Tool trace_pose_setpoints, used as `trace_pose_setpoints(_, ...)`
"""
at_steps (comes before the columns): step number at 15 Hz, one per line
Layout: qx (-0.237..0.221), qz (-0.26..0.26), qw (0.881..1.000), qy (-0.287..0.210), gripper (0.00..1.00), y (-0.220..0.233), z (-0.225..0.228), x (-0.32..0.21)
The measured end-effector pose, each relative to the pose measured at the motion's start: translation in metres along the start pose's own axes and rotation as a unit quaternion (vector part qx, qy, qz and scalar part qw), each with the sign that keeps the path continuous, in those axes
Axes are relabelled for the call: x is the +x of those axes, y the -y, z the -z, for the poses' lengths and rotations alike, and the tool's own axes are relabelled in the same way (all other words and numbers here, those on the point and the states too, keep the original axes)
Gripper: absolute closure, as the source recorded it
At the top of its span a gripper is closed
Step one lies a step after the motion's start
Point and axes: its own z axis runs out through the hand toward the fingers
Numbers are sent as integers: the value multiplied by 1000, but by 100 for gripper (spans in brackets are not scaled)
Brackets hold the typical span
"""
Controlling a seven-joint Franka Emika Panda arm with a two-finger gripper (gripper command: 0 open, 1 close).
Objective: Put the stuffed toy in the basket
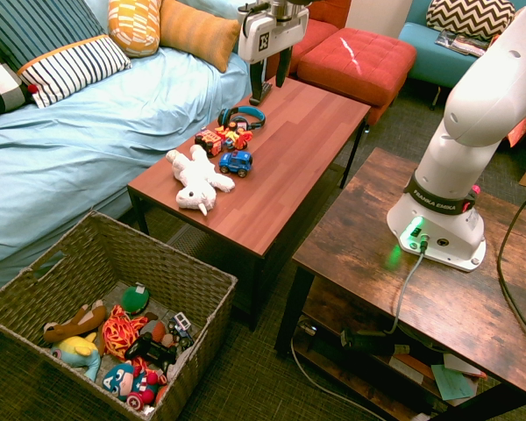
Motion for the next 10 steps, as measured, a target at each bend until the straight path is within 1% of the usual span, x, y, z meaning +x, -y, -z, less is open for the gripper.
trace_pose_setpoints(2,-2,-1,1000,1,0,2,-1,-1)
trace_pose_setpoints(5,-7,-33,999,2,0,24,-18,-18)
trace_pose_setpoints(8,5,-99,995,2,0,61,-48,-27)
trace_pose_setpoints(10,14,-148,989,3,0,87,-73,-23)
